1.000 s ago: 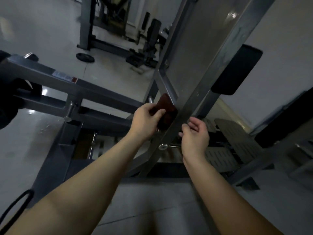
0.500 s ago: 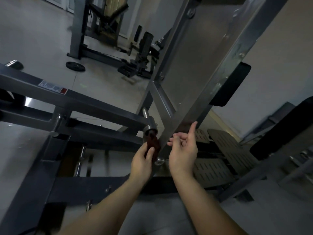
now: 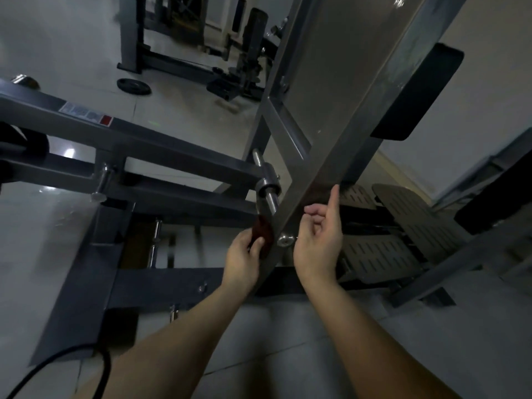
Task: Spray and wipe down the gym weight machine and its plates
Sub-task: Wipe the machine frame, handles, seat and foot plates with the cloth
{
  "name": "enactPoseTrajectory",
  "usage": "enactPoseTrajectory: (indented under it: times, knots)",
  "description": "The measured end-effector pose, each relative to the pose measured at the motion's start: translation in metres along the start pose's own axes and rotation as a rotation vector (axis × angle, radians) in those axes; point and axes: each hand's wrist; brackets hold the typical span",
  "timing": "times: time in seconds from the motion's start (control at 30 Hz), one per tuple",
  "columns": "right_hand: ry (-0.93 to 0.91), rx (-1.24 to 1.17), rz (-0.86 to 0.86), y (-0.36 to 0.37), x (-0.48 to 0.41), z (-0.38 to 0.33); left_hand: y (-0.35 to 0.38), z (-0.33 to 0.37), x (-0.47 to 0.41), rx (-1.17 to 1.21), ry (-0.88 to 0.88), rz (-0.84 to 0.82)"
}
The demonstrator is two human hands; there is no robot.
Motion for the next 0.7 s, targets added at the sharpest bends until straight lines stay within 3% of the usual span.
enactPoseTrajectory:
  times: [0.1, 0.27, 0.33, 0.4, 0.53, 0.6, 0.7]
  knots:
    - [0.071, 0.021, -0.032, 0.000, 0.017, 0.018, 0.002, -0.007, 0.007, 0.022, -0.085, 0.007]
    - [0.072, 0.029, -0.062, 0.002, 0.016, 0.022, 0.012, 0.057, 0.000, 0.082, 0.222, 0.082]
    - [0.089, 0.023, -0.042, 0.008, 0.019, 0.019, 0.015, 0.051, 0.006, 0.077, 0.288, 0.100]
    - [0.081, -0.006, 0.003, 0.014, 0.021, 0.020, 0.018, 0.019, 0.016, 0.056, 0.252, 0.106]
    - [0.092, -0.020, 0.047, 0.015, 0.026, 0.033, 0.006, -0.045, 0.026, -0.168, -0.004, 0.031]
    - [0.084, -0.008, 0.053, 0.010, 0.031, 0.042, -0.002, -0.052, 0.025, -0.272, -0.005, 0.002]
    - [0.077, -0.022, 0.068, 0.007, 0.037, 0.054, -0.003, -0.022, 0.013, -0.080, 0.012, -0.045]
Point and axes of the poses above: each hand's wrist, its own x-axis away from the middle knuckle, its own y-axis out of the palm, z = x × y, and after that the axes turned 5 degrees about z, right-handed
